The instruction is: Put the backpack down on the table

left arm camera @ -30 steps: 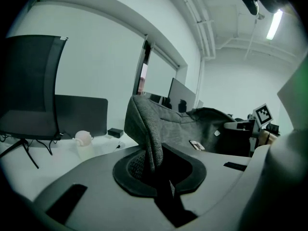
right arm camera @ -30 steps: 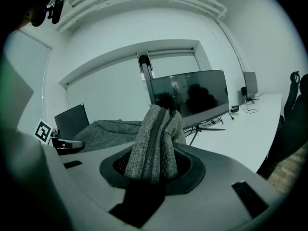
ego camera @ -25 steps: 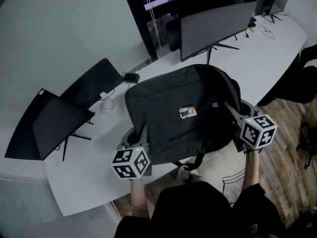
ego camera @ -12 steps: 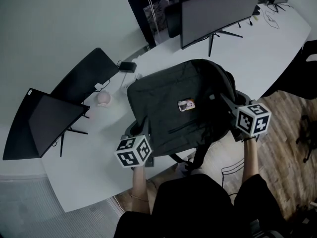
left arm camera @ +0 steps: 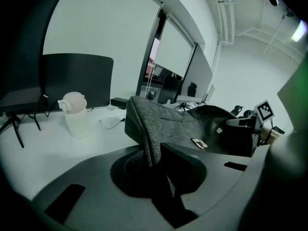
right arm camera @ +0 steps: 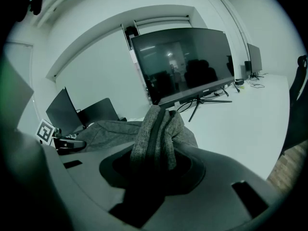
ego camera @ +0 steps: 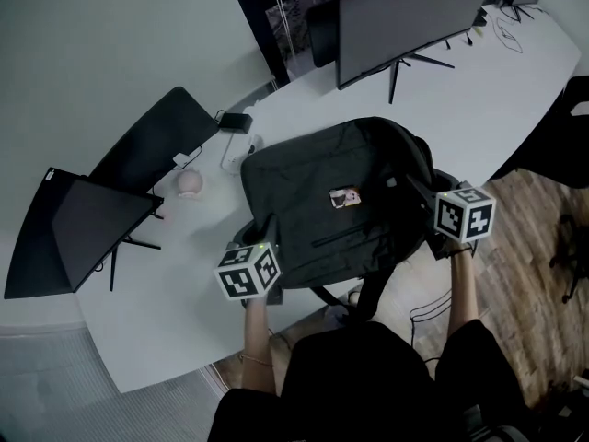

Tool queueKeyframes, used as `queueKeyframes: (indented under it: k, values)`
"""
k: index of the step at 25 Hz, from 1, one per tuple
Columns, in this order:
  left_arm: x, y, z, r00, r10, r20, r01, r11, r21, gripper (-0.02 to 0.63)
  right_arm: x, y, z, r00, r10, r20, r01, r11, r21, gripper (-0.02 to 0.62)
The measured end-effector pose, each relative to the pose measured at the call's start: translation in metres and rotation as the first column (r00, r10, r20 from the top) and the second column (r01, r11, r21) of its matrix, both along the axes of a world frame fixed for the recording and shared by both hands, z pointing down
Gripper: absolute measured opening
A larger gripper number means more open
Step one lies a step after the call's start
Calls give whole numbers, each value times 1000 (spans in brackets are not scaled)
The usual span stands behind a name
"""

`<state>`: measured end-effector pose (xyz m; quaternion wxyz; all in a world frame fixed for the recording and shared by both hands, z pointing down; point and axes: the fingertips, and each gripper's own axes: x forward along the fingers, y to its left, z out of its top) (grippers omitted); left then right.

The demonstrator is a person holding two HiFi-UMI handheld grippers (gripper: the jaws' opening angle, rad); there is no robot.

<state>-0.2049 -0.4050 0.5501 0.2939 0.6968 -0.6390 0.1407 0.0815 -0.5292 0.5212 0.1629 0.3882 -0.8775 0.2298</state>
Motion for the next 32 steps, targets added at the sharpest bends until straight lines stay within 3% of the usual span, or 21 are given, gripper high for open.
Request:
queueKeyframes:
  k: [18, 24, 30, 32]
  values:
    - [-11, -8, 27, 999, -41, -6, 40, 992, -119, 136, 12, -15, 40, 997, 44, -58, -51, 988, -143, 141]
    - [-15, -11, 33, 999, -52, -8, 50, 988, -146, 166, 15, -16, 45, 996, 57, -71, -68, 985, -161, 155]
    - [-18, -12, 38, 998, -58, -2, 57, 985, -164, 193, 26, -20, 50, 983, 106, -153, -127, 983, -131, 210]
    - [-16, -12, 39, 999, -42, 9, 43, 986, -164, 240, 29, -20, 50, 980, 125, -156, -144, 982, -118, 216]
